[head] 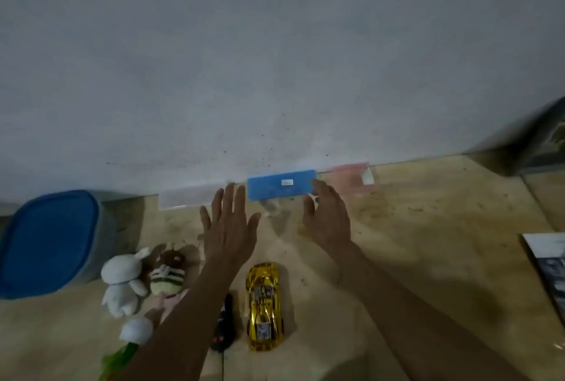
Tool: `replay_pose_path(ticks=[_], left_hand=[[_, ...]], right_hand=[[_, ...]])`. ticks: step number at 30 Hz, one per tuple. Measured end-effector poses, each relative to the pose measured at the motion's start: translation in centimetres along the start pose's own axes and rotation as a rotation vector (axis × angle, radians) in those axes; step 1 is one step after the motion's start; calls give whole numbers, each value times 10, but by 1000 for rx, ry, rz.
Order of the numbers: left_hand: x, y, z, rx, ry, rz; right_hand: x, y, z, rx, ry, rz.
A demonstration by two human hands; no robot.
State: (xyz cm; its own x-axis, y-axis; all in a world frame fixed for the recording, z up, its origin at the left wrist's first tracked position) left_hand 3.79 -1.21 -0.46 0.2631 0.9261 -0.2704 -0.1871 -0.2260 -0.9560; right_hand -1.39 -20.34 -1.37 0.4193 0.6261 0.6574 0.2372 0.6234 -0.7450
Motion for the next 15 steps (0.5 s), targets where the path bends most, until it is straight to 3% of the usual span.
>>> replay_pose_path(ticks=[3, 11, 15], left_hand=[[2, 18, -23, 16, 2, 8], [4, 65, -82, 100, 66, -25], [10, 79, -99, 81, 79, -43]], right_hand=[[-5, 28, -13, -6, 132, -96], [-11, 90, -37, -24, 688, -400], [-13, 109, -49, -58, 812, -567]])
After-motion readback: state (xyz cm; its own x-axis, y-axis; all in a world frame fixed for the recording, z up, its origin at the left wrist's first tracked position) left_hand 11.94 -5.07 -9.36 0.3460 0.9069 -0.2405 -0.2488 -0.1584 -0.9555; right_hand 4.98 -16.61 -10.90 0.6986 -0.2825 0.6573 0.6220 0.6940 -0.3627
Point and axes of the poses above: each hand's wrist, its own z-axis away from the middle knuckle, its own y-axis out of the palm, x = y × z, the point moved 4 cm from there along -z, towards the middle knuckle, and after that the axes turned 5 degrees about z, right-handed, at the moved point
